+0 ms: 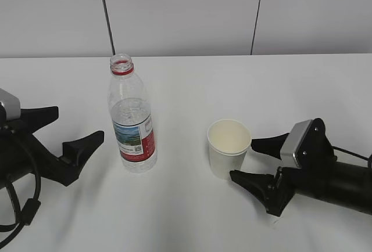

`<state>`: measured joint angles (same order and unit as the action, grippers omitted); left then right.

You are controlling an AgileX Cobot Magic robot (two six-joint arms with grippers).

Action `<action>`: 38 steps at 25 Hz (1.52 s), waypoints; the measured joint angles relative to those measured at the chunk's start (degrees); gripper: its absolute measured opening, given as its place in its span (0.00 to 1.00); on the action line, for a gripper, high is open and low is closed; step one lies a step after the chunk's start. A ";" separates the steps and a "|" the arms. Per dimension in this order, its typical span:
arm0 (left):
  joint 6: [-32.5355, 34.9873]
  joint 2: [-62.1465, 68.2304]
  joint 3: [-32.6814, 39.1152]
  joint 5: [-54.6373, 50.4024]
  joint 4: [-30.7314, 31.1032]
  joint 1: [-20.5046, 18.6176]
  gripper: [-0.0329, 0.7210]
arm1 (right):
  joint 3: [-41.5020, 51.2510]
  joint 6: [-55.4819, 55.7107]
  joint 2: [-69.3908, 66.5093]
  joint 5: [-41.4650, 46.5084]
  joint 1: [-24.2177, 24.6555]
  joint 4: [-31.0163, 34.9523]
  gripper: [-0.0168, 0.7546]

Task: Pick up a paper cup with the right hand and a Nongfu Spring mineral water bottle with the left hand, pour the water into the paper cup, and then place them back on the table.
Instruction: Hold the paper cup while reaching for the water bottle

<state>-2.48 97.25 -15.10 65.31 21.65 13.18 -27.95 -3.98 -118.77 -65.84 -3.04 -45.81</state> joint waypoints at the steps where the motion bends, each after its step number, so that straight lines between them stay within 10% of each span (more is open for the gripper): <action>1: 0.00 0.00 0.00 0.00 0.00 0.00 0.91 | -0.39 0.00 0.00 0.00 -0.80 0.96 0.85; 38: -4.52 0.00 0.00 -3.04 5.57 0.00 0.89 | -6.08 1.19 -6.70 0.00 -5.63 6.85 0.71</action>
<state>-7.00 97.25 -15.10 62.27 27.21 13.18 -34.03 -2.80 -125.46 -65.84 -8.67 -38.96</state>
